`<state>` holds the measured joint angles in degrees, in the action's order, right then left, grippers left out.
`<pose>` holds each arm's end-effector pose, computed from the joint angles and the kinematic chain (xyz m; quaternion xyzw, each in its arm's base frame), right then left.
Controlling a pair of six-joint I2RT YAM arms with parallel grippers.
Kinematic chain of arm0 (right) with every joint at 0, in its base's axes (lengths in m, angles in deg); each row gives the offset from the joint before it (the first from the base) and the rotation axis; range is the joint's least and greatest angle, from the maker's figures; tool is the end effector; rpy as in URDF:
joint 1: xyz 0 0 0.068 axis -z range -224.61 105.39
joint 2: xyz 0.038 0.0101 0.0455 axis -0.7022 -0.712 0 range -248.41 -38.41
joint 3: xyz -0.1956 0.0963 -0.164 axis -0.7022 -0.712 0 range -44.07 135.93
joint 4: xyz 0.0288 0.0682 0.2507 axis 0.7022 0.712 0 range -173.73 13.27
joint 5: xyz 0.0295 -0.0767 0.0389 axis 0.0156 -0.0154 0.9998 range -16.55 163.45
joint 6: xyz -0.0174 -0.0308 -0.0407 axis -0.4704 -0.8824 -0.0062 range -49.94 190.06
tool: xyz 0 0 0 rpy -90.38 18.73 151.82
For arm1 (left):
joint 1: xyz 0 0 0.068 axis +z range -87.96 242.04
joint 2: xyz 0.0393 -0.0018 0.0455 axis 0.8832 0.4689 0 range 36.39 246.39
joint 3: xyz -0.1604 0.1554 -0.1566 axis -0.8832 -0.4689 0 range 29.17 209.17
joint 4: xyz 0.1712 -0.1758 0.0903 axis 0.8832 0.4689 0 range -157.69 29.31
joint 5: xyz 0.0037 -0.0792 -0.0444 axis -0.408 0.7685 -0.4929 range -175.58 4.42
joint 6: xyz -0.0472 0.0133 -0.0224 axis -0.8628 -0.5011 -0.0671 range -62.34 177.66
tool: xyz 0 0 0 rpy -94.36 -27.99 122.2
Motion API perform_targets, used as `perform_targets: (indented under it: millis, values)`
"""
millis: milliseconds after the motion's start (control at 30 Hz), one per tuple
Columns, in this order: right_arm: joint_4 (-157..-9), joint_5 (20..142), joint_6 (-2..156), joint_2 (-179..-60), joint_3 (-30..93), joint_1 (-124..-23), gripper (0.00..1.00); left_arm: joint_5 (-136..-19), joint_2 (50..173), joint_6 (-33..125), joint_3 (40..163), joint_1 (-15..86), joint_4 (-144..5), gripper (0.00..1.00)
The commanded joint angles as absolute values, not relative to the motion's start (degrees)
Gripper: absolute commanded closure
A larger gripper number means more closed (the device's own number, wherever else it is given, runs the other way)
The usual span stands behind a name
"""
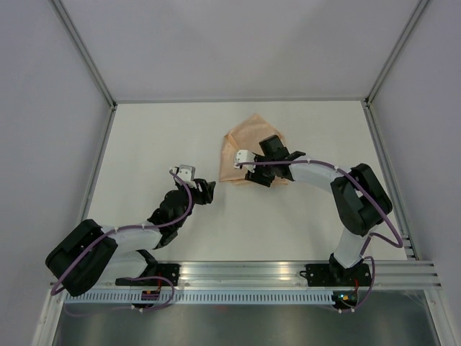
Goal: Fold the napkin, place the utensils inside, and roll it up
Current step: Roll the napkin at the center of the board.
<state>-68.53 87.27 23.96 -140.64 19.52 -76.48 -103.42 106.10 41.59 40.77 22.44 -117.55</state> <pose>0.3087 0.2019 0.1777 -0.6228 0.7100 0.0753 0.3198 0.1730 -0.1290 0.1692 0.0529 0.7520 -0.1982 0.6265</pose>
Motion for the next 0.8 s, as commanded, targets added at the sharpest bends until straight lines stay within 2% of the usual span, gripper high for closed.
perform_targets:
  millis: [0,400,767]
  values:
    - [-71.5,88.92,25.15,-139.66,17.55,-76.51,0.42,-102.63,106.0,39.56,40.42,22.66,-121.13,0.32]
    - [-74.06,88.83,22.87,-141.5,16.67,-76.95,0.42,-102.19,106.26,39.29,40.95,22.75,-120.77,0.32]
    - [-78.2,83.82,19.53,-143.35,12.53,-79.32,0.43,-101.84,105.82,40.17,41.21,22.66,-119.98,0.33]
